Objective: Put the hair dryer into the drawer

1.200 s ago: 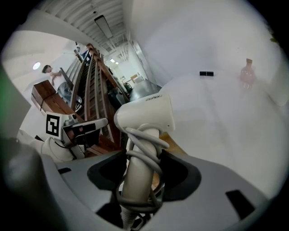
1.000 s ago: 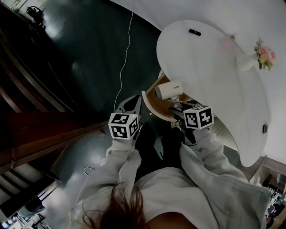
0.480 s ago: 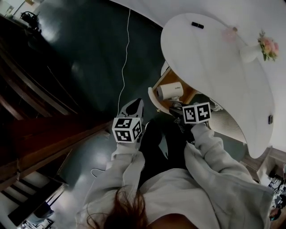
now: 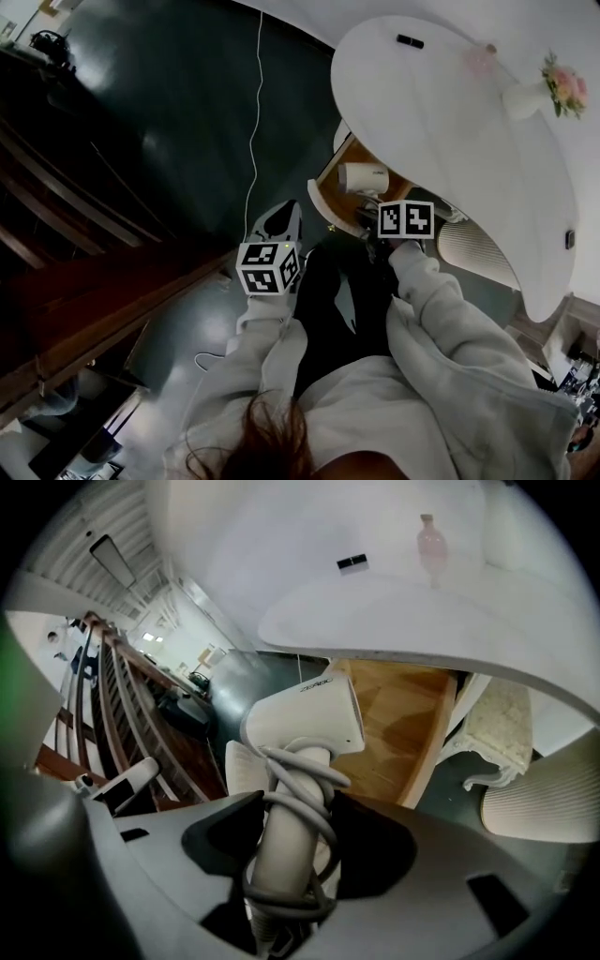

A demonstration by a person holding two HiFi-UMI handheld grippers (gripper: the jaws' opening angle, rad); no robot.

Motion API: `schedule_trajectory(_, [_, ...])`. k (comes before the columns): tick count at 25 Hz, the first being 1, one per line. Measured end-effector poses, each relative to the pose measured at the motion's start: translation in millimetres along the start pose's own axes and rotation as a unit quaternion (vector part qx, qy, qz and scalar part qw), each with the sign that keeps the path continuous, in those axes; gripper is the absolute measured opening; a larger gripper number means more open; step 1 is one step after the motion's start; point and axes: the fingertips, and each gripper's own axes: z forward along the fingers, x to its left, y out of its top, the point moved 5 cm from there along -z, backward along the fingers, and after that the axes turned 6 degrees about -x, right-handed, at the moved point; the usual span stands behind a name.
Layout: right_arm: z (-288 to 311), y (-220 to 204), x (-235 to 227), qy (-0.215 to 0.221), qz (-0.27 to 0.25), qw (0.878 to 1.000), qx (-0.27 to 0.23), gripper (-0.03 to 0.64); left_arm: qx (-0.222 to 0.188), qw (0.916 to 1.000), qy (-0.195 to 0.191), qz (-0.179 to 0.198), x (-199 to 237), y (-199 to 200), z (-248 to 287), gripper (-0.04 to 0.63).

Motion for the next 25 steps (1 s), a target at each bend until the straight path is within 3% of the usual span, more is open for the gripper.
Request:
schedule_trajectory(15, [22, 25, -26, -0.058, 0.038, 0.997, -0.016, 0.276, 0.012, 0.9999, 0.004, -0.001, 2, -8, 9, 0.017])
schedule_trajectory(25, [36, 44, -38, -0.112, 0.057, 0.991, -0.054, 0.275, 0.026, 0.9996, 0.006, -0.005, 3, -14, 14, 0.017])
